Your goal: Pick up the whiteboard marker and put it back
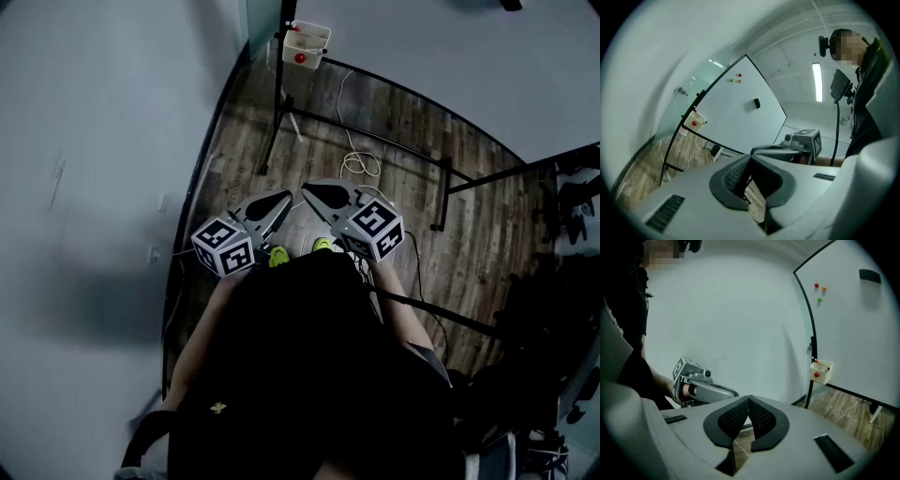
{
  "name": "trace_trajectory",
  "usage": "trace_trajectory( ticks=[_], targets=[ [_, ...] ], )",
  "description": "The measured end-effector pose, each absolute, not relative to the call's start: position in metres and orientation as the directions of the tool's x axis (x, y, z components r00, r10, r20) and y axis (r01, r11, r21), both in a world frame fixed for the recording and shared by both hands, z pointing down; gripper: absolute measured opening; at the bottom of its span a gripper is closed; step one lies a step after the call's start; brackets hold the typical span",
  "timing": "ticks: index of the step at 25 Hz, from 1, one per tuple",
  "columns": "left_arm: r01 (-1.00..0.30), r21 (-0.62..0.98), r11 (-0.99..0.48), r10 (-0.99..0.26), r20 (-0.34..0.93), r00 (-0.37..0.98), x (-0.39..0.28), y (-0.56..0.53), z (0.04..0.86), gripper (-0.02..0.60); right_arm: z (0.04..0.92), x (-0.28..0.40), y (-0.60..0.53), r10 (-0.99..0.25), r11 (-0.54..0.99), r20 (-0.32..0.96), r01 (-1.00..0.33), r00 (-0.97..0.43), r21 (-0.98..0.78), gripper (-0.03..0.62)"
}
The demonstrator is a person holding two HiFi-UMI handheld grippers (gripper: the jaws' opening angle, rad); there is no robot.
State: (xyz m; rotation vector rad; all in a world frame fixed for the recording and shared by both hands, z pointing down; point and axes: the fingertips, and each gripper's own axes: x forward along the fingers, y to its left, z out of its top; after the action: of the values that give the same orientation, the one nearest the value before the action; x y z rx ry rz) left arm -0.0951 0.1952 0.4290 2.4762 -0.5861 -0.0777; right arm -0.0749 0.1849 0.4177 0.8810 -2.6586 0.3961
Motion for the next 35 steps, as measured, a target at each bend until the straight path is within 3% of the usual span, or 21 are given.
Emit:
trace_trajectory(
  ticks=[15, 35],
  targets=[
    [-0.363, 0.575, -0.733, -0.400, 0.067, 0.914, -0.097, 0.199, 0.434, 0.020, 0.419, -0.053, 0.181, -0.605, 0.703, 0.358, -0.688, -0.712, -0.181, 0.002],
    [-0.385, 0.583, -0.715, -0.419, 0.083, 0.904, -0.095, 0.174, 0.434, 0.020, 0.420, -0.048, 0.151, -0.600, 0.709, 0.343, -0.679, -0.723, -0.190, 0.002]
  ],
)
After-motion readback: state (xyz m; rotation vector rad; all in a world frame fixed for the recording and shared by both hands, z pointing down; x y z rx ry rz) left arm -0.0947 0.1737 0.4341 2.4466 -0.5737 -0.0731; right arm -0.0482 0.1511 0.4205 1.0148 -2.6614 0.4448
